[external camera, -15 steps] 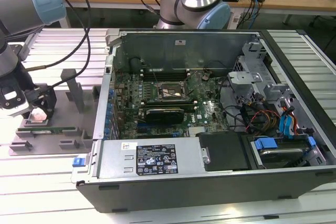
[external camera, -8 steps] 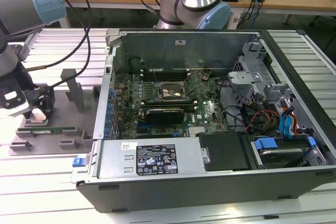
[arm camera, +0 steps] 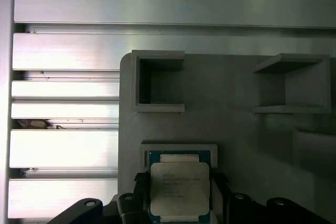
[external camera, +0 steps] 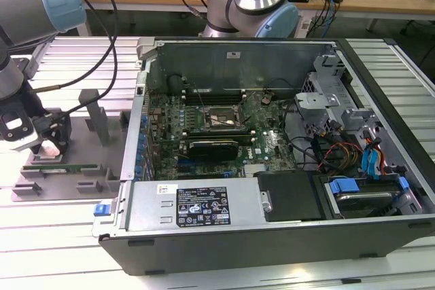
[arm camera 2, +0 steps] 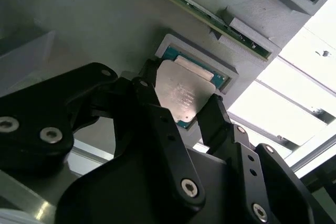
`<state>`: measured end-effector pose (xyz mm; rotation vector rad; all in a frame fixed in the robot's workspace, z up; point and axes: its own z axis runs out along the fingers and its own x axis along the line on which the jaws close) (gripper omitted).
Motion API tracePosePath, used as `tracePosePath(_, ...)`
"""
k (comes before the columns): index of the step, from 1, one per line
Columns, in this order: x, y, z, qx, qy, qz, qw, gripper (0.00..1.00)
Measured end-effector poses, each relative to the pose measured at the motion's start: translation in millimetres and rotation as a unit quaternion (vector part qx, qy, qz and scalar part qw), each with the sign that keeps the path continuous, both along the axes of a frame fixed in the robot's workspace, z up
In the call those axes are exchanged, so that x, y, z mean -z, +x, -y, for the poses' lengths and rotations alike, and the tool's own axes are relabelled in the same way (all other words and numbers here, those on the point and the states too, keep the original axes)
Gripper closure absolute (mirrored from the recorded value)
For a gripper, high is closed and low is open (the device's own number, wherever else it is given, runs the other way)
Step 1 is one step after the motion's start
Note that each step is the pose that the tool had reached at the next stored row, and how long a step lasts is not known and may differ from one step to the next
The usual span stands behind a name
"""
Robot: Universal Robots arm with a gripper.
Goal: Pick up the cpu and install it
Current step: 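Pick up the cpu and move it towards the insertion slot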
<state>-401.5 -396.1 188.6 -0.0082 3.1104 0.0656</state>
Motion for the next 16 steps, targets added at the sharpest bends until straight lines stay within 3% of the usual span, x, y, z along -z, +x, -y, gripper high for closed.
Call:
tracePosePath(8, 0.1, 0.2, 0.0, 0.000, 0.0000, 0.0000, 1.0000, 0.45)
tracePosePath(13, -7.7, 0.2, 0.0, 0.000, 0.0000, 0.0000, 1.0000, 0.45)
tracePosePath(16, -8.0, 0.2, 0.0, 0.000, 0.0000, 0.0000, 1.0000, 0.45)
